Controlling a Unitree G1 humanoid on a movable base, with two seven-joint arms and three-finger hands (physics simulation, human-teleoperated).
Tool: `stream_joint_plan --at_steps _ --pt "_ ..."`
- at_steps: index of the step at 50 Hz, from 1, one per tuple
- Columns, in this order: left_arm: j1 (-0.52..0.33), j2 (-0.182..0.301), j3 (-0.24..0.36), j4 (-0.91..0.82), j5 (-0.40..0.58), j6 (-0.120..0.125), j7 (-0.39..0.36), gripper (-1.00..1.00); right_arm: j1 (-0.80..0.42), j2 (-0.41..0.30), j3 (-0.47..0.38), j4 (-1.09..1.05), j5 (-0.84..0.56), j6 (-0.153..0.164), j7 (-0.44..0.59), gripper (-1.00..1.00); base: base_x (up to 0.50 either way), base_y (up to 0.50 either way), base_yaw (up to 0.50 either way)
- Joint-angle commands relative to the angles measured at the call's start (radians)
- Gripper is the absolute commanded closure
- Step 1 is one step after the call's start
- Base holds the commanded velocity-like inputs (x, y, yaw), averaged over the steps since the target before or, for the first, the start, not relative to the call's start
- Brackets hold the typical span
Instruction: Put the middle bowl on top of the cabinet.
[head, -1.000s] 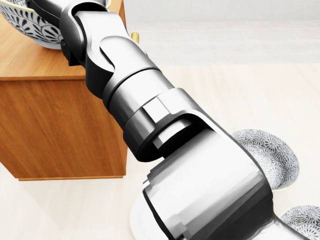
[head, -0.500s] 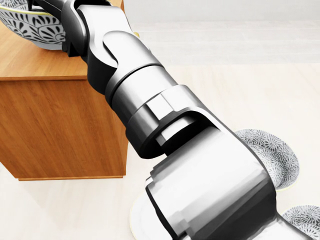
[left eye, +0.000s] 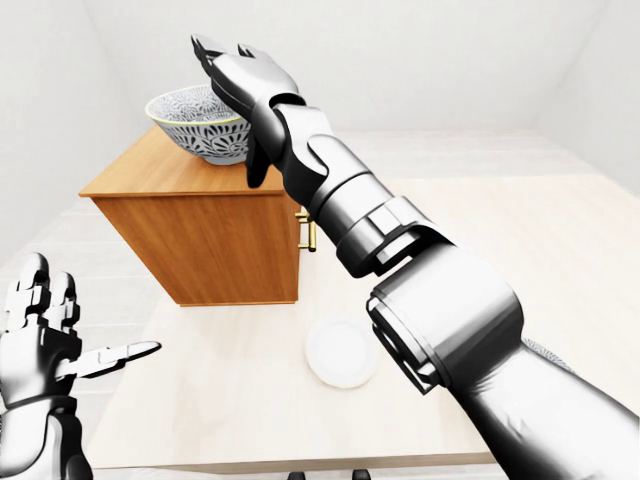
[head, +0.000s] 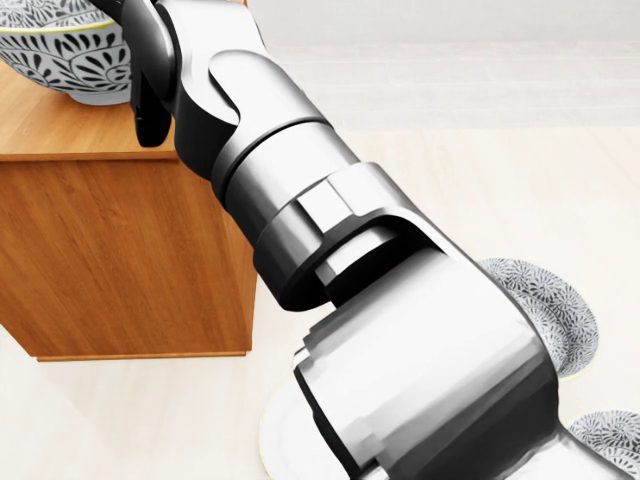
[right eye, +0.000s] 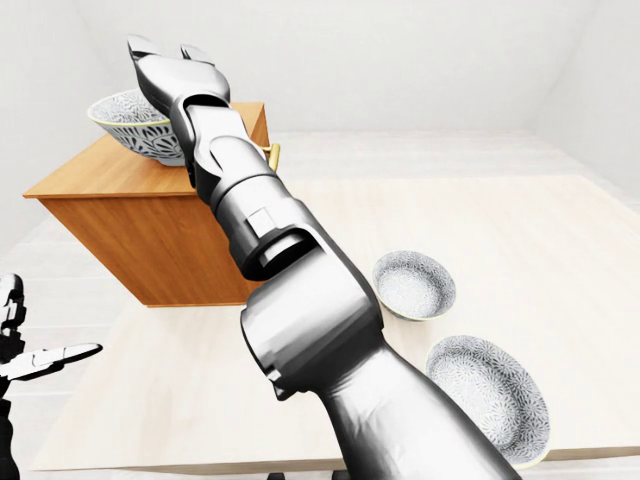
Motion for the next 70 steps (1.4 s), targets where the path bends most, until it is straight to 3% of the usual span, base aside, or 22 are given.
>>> stream_joint_plan --at_steps 1,18,24,33,45,49,58,70 --pt "-0.002 0.002 -0.014 0.025 0.010 -0.018 0.007 -1.00 -0.006 -0.002 0.005 0.015 0.015 0.000 0.024 -1.00 0.00 0.00 0.00" --pt "-0.009 0.012 -0.026 0.045 0.005 -0.018 0.019 -1.00 -0.088 -0.048 -0.017 0.001 0.048 0.000 0.060 -1.00 0.00 0.00 0.00" --pt "0.006 0.007 -0.021 -0.002 -0.006 0.007 0.024 -1.00 -0.124 -0.077 -0.027 -0.003 0.073 0.000 0.069 -1.00 0.00 0.00 0.00" --pt "0.020 -0.005 -0.015 -0.045 -0.002 0.026 0.024 -1.00 -0.146 -0.093 -0.029 -0.001 0.104 0.000 0.071 -1.00 0.00 0.00 0.00" --pt "0.004 -0.001 -0.008 -0.028 -0.001 0.031 0.019 -1.00 -0.165 -0.123 -0.023 -0.001 0.121 0.000 0.076 -1.00 0.00 0.00 0.00" --pt "0.008 -0.003 -0.006 -0.024 -0.001 0.023 0.016 -1.00 -0.177 -0.147 -0.027 -0.001 0.128 0.000 0.083 -1.00 0.00 0.00 0.00" --pt "0.018 -0.010 -0.003 -0.063 -0.007 0.042 0.020 -1.00 -0.208 -0.214 -0.035 -0.002 0.141 0.000 0.104 -1.00 0.00 0.00 0.00" --pt "0.020 -0.020 -0.007 -0.074 -0.001 0.044 0.019 -1.00 -0.242 -0.290 -0.054 -0.002 0.161 0.000 0.111 -1.00 0.00 0.00 0.00"
